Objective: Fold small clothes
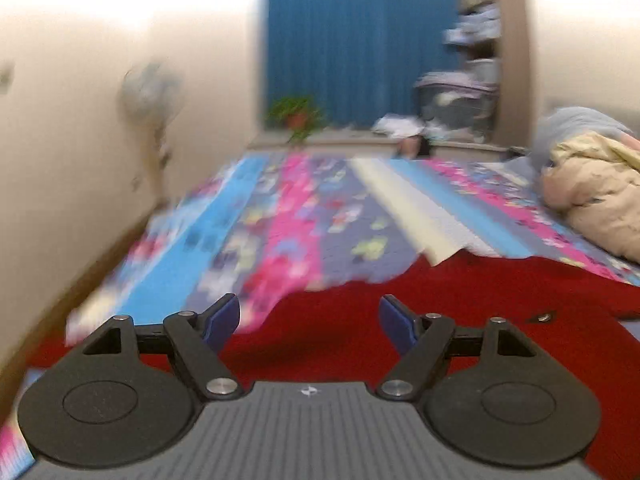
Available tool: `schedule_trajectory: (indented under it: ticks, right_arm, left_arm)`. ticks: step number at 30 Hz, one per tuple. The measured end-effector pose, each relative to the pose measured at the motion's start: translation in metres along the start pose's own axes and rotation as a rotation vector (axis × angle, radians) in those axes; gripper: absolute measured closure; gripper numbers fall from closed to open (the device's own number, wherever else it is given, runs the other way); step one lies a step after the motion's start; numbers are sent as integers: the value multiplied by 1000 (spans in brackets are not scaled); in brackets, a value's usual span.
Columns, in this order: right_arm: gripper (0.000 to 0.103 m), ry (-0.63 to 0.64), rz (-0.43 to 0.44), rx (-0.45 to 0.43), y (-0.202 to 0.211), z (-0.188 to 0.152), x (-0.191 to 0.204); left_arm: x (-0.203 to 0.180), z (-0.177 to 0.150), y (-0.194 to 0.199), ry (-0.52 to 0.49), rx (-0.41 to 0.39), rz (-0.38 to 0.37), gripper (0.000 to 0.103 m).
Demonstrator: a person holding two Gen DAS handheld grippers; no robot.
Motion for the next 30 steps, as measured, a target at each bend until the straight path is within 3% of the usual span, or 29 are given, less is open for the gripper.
schedule_trajectory:
  ticks: [1,4,9,11,14,20,24,26,28,30]
  right_arm:
    - [41,-12,-2,20,-8,-9,0]
    - [46,-74,-16,168,-35,-36,-3]
    - [49,-128,-13,187,-60,-36,7]
    - [68,-119,2,206,-69,-39,16]
    - [81,-76,26,220,-80,-41,28]
    - [81,-55,51,259,-93,-49,40]
    - [81,-51,61,286,-98,-54,45]
    - [81,-40,65,289,-99,-56,48]
    - [81,-31,69,290,-99,-56,50]
    - [81,-25,69,292,-100,-57,51]
  left_arm:
    - [4,-8,-13,-22,88,33,24]
    - [26,-4,-25,34,62,44,23]
    - [77,-5,-53,160,110,123,30]
    - [98,-9,-65,215,152,152,30]
    - [139,-20,-72,294,194,241,30]
    - [218,-63,-90,557,317,361,30]
    - [238,-82,-93,629,351,402,38]
    - [239,-79,-93,597,340,433,46]
    - [239,-77,-93,588,334,456,68]
    - [241,-75,-92,583,323,480,81]
Point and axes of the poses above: each gripper's, at about its wrist camera, not at the fingertips, and y roughly against the way its jaws point, x to its left, z to its top, the point moved 9 cm from there along -y, roughly the way its jaws point
